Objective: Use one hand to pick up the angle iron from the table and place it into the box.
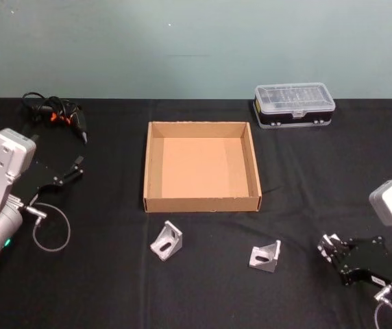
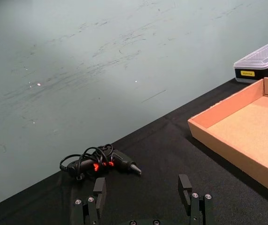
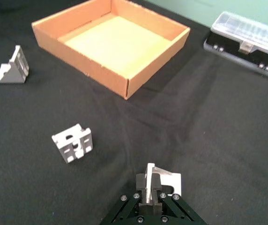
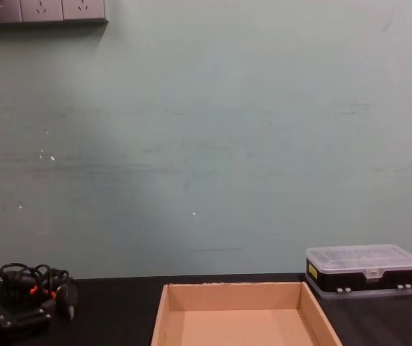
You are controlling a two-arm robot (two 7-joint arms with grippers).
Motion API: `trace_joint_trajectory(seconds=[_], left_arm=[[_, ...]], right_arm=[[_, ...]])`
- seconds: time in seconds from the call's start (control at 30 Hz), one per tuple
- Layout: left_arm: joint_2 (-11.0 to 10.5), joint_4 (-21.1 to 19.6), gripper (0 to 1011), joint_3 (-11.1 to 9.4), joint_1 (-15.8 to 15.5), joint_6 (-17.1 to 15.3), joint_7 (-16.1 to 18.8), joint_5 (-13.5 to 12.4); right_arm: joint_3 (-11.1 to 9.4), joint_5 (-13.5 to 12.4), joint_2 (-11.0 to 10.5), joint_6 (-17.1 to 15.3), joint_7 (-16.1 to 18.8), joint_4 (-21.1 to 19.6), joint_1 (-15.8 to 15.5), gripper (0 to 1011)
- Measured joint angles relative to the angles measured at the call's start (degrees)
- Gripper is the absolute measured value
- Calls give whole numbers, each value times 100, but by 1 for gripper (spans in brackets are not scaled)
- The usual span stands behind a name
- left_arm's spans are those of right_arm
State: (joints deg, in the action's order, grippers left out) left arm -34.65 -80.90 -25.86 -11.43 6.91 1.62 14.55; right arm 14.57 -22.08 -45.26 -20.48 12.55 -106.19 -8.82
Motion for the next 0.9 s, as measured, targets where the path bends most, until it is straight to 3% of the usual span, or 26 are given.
trace_joint_trajectory(seconds=[0.2,0.33,0.57,0.63,0.9], left_arm=[[0,0,1011,0,0,0,0,0],[0,0,1011,0,0,0,0,0],[0,0,1011,0,0,0,0,0],[0,0,1011,0,0,0,0,0],[0,0,1011,0,0,0,0,0]], right_arm=[[-100,55,137,125,12,-64,33,75],[-65,145,306,105,90,-76,324,75],[219,285,668,-33,432,241,1218,75],[367,331,883,-119,639,522,1729,75],[713,417,1336,-364,1064,1266,2750,75]])
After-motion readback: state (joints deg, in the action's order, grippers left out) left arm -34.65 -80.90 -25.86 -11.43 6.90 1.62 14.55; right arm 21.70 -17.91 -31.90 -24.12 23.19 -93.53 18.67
